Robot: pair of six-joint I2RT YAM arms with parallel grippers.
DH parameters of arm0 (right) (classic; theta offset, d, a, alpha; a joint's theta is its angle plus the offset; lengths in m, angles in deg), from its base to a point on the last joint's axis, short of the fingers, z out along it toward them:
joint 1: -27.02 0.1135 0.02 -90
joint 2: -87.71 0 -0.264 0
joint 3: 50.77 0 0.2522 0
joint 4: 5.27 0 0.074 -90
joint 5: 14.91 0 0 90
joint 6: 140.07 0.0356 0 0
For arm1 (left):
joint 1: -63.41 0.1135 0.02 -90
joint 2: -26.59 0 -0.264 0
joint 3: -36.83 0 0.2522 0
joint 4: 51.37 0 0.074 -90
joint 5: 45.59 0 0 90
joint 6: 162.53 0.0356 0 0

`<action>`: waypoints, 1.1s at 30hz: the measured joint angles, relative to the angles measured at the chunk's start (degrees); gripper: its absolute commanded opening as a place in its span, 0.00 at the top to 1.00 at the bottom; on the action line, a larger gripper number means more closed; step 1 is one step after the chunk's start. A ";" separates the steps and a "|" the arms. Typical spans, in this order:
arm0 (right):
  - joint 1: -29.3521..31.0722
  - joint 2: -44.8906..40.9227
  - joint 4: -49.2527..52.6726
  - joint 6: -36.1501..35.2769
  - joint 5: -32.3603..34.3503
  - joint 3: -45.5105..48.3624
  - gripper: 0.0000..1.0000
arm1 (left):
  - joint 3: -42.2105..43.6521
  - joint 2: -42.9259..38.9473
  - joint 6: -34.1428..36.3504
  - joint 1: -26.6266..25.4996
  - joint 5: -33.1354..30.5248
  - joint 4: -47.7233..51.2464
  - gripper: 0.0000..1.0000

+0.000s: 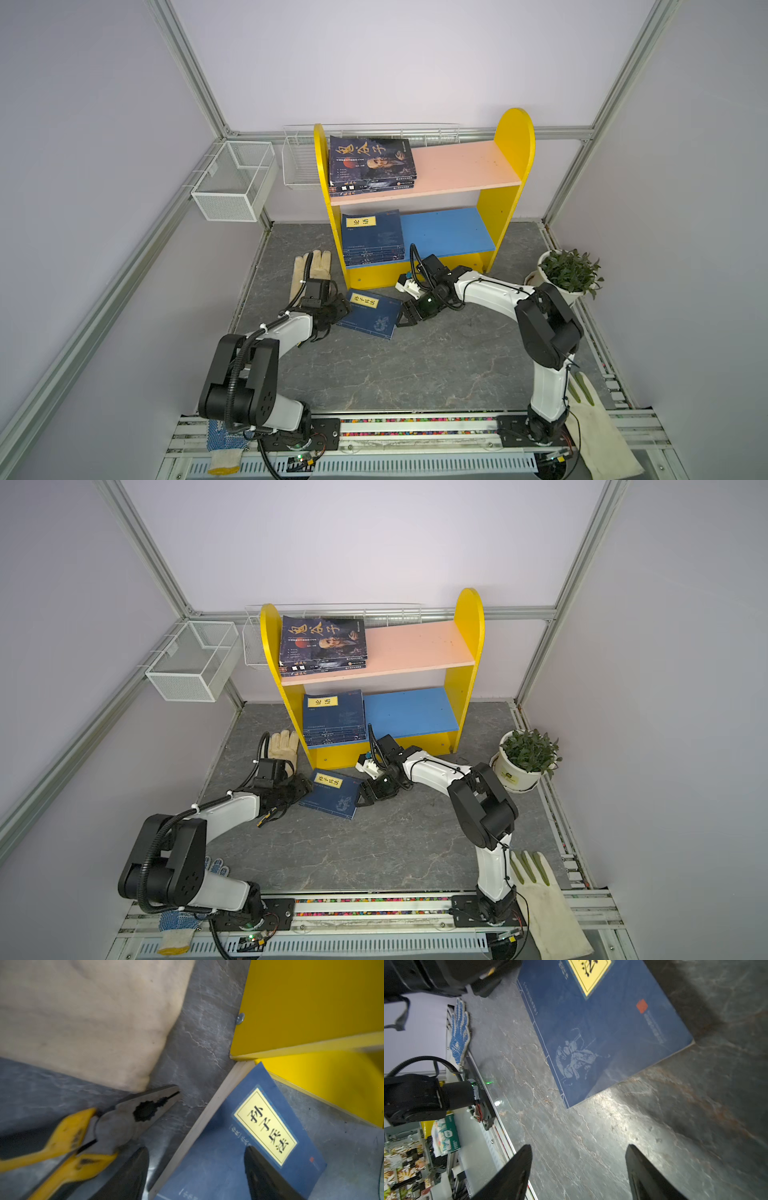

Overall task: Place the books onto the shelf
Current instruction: 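Open the right gripper and move both grippers down to the last table book, then grasp the last blue book's edges with both grippers and lift it upright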

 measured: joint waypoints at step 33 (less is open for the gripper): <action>-10.45 -2.40 -4.83 7.91 6.08 8.98 0.27 | -11.37 7.54 17.27 -16.33 8.52 14.05 0.35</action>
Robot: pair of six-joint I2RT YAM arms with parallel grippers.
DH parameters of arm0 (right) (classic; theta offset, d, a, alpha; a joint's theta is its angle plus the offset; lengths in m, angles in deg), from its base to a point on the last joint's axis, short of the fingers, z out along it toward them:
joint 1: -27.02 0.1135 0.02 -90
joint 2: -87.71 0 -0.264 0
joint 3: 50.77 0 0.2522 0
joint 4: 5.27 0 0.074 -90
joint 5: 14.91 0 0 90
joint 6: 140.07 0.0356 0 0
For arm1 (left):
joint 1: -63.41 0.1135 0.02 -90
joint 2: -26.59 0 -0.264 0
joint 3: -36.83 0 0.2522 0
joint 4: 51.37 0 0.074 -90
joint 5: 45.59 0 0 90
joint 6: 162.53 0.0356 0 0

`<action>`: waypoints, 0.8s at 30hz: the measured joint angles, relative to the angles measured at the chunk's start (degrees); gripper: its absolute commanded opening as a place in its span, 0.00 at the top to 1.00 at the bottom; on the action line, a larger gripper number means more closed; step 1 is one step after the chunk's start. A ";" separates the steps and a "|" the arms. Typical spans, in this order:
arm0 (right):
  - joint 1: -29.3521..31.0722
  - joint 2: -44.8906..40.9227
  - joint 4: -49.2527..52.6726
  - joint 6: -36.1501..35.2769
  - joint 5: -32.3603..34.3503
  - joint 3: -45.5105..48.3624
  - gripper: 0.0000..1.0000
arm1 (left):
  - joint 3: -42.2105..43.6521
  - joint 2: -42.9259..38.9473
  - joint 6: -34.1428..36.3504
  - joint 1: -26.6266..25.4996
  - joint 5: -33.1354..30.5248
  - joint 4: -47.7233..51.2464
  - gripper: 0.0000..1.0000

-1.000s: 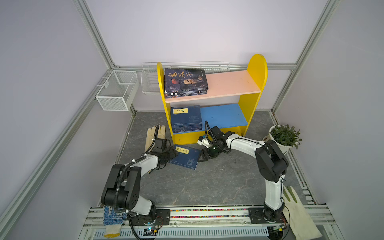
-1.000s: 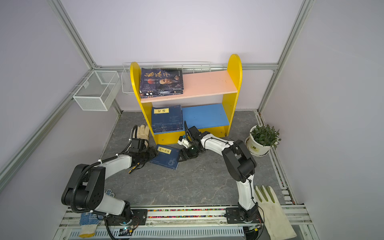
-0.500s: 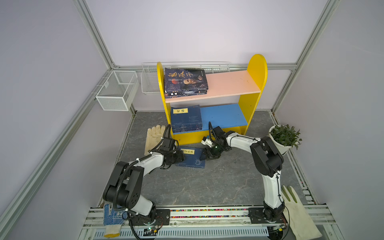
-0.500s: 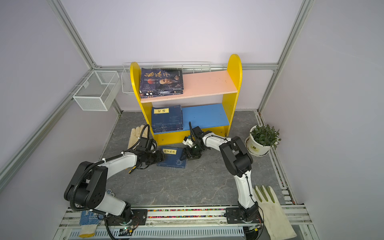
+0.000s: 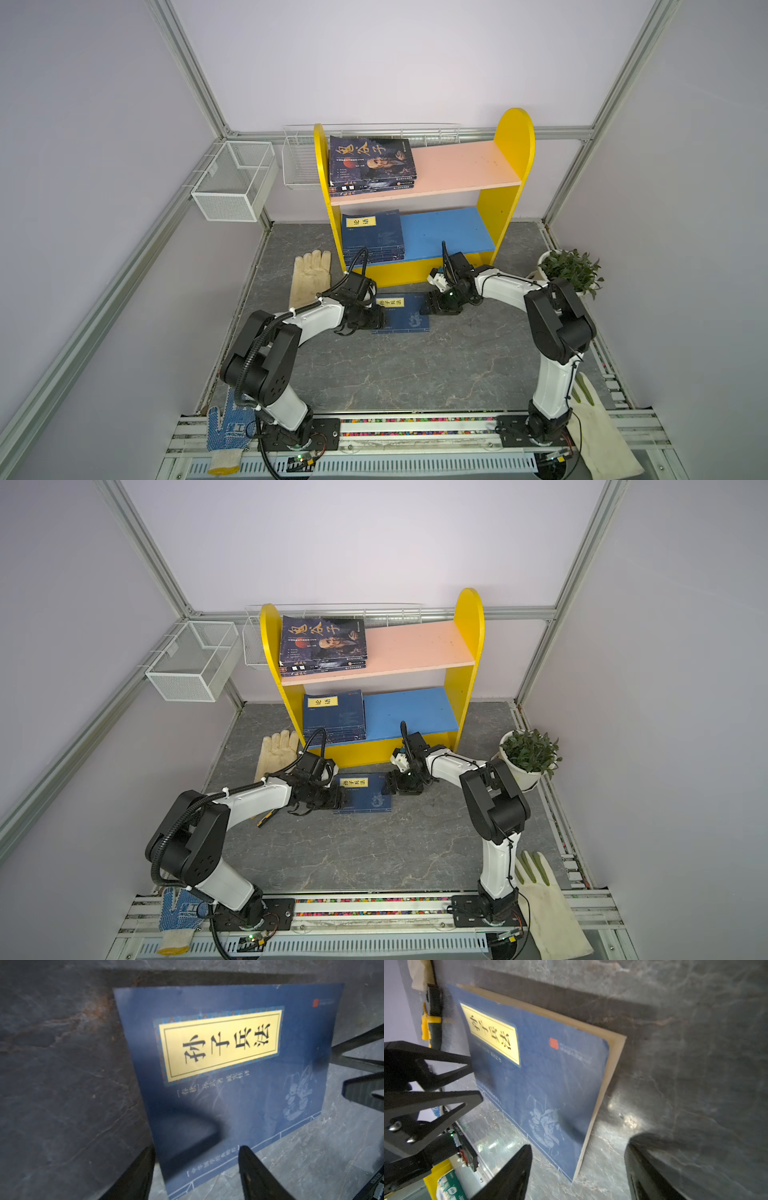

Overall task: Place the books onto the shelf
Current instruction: 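Grasp the last blue book's edges with both grippers and lift it upright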

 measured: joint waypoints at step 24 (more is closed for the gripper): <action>-0.13 -6.97 -4.35 2.25 -11.87 -0.09 0.67 | -3.39 2.47 2.16 -0.04 3.50 2.60 0.38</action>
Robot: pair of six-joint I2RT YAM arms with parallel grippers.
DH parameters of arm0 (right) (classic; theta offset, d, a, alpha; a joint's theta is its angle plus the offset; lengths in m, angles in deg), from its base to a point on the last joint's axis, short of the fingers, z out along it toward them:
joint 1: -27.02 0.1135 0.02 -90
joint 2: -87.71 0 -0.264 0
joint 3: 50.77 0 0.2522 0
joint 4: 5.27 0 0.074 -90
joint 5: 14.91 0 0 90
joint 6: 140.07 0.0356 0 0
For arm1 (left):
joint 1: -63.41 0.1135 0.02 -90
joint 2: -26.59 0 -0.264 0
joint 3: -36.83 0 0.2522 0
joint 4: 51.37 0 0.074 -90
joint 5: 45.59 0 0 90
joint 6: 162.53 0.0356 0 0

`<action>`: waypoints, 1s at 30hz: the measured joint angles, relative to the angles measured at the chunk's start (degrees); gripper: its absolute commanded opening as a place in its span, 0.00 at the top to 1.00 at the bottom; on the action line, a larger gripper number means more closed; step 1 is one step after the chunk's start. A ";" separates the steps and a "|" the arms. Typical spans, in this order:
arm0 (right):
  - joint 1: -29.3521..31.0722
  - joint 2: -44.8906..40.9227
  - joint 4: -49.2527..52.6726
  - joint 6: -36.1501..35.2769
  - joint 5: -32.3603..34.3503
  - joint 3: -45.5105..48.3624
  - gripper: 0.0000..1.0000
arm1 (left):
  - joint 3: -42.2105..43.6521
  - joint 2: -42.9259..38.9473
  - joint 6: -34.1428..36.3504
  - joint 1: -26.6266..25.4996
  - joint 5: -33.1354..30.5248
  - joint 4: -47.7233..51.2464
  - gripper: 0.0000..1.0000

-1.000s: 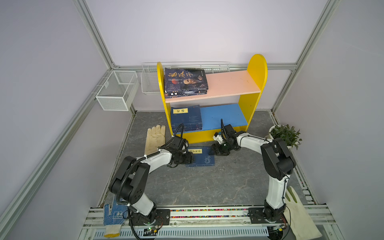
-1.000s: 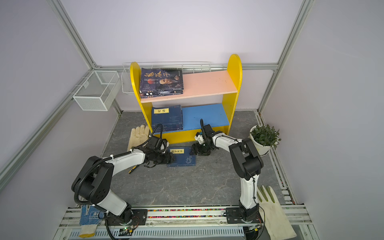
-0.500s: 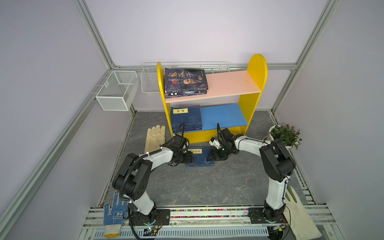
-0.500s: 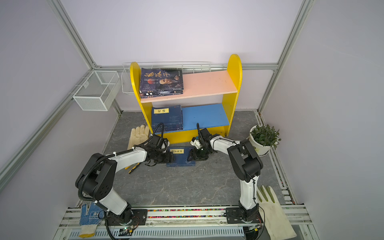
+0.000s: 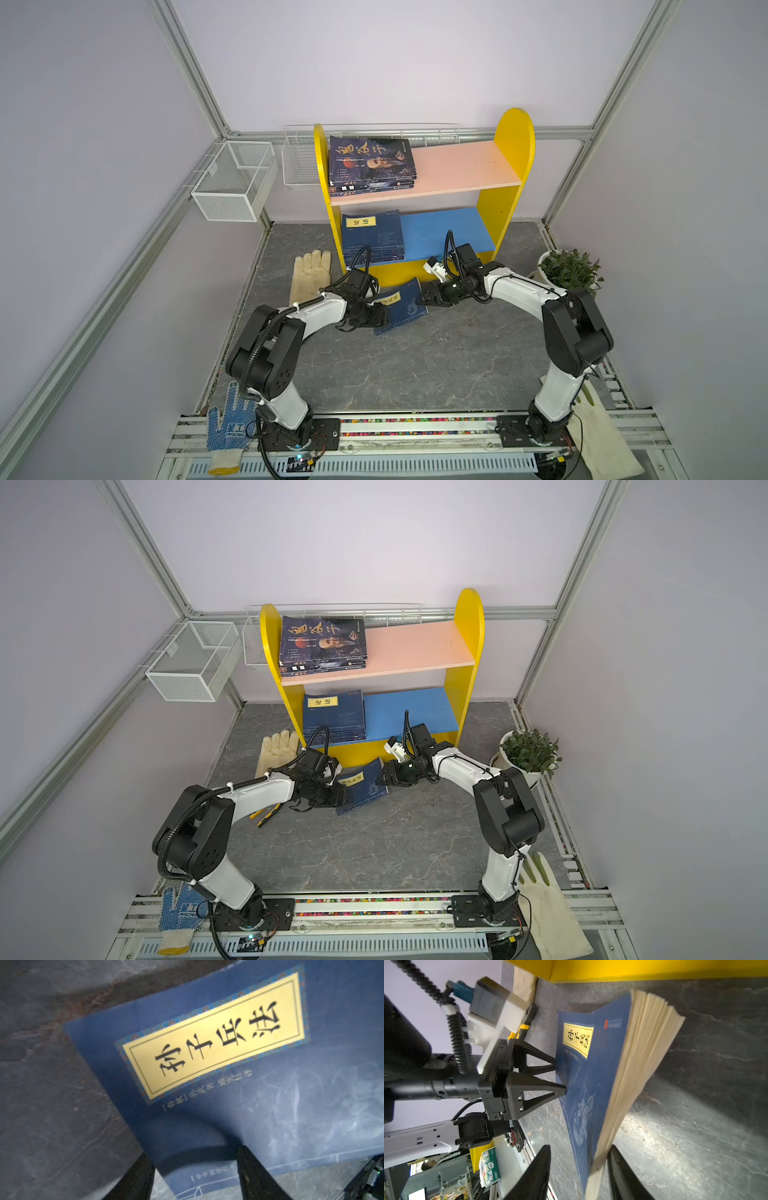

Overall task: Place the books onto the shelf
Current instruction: 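Grasp the last blue book's edges with both grippers and lift it upright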

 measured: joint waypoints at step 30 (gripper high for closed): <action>-9.16 -20.50 -17.44 7.78 -14.75 14.08 0.93 | 12.35 -14.49 -21.11 13.90 36.59 -30.47 0.17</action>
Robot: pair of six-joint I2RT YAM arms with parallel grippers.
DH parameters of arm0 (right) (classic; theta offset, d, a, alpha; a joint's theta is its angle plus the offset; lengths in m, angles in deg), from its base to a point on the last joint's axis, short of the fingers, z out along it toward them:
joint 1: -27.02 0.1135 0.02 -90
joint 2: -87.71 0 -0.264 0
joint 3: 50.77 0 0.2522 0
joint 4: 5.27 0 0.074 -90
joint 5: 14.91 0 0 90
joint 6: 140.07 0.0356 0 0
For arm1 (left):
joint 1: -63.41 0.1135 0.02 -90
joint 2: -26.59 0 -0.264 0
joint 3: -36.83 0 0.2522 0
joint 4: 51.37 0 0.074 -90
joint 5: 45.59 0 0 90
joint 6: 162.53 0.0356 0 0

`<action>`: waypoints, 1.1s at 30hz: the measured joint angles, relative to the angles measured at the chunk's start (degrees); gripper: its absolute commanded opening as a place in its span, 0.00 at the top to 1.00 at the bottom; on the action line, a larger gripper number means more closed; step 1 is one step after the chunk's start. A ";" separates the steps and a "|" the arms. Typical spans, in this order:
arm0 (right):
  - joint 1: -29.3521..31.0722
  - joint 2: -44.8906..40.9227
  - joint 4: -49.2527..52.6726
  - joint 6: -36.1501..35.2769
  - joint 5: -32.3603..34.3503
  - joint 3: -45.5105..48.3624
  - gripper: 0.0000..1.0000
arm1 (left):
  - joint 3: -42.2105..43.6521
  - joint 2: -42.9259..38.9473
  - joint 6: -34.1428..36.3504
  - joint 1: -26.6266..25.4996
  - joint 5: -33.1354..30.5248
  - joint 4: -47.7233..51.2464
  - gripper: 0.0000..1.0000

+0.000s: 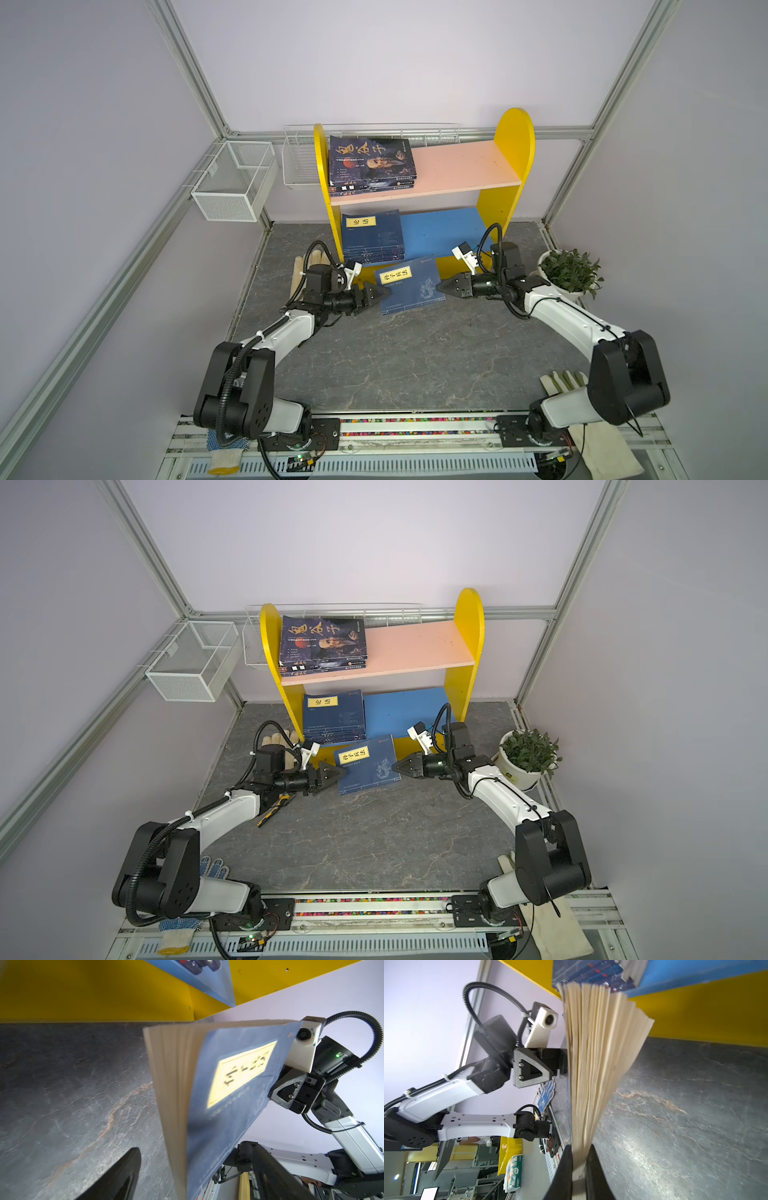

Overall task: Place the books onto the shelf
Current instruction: 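Grasp the last blue book's edges with both grippers and lift it upright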

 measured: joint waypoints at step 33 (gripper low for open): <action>-0.22 -0.42 -9.68 9.29 5.18 1.62 0.79 | 0.96 -1.36 -11.54 -2.23 2.51 -20.68 1.00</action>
